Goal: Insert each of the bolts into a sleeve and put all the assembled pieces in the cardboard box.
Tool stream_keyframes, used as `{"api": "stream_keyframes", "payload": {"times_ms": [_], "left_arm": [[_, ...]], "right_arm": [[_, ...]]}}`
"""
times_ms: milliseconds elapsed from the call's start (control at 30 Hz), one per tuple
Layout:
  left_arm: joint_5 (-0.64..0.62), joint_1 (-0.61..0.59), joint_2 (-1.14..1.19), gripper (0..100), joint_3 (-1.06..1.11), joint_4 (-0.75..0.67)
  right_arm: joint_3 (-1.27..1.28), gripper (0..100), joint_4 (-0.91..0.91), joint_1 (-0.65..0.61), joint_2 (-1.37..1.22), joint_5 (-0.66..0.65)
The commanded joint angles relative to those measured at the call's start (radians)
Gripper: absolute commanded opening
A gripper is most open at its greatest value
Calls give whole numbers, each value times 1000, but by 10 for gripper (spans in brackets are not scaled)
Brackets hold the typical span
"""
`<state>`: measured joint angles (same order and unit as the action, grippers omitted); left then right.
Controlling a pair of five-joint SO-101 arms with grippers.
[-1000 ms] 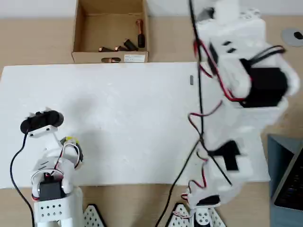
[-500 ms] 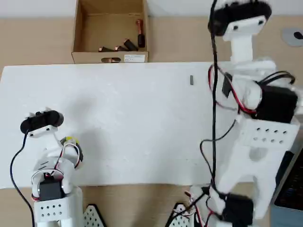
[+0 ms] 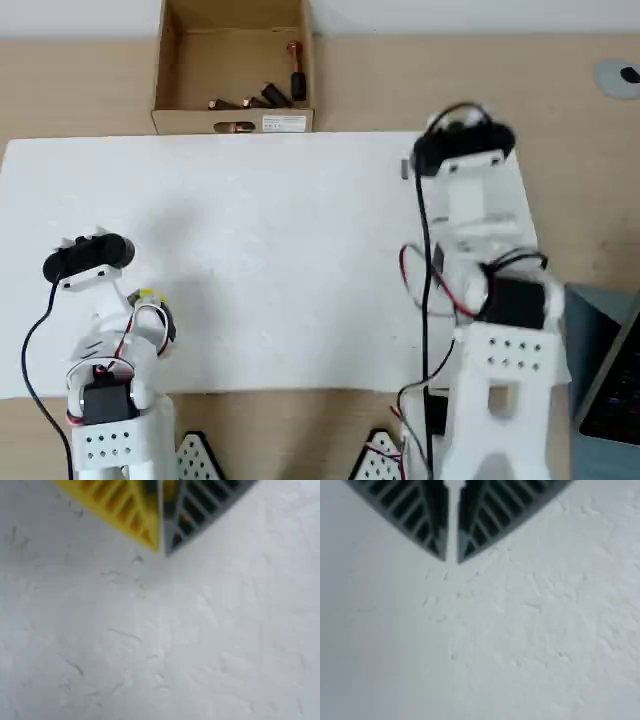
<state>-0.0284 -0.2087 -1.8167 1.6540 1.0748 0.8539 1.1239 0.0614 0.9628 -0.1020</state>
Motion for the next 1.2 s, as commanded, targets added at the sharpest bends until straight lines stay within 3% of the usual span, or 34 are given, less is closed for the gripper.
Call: {"api": "stream_keyframes", "payload": {"times_ms": [0,367,1167], "left_arm": [[2,-2,-5,3,-8,-18],[2,-2,-5,3,-8,-18],[2,-2,-5,3,-8,-18]], "right_arm": [[183,9,-124,2,111,8],[657,9,-423,-41,337,8],[848,11,-420,-77,696,44]]}}
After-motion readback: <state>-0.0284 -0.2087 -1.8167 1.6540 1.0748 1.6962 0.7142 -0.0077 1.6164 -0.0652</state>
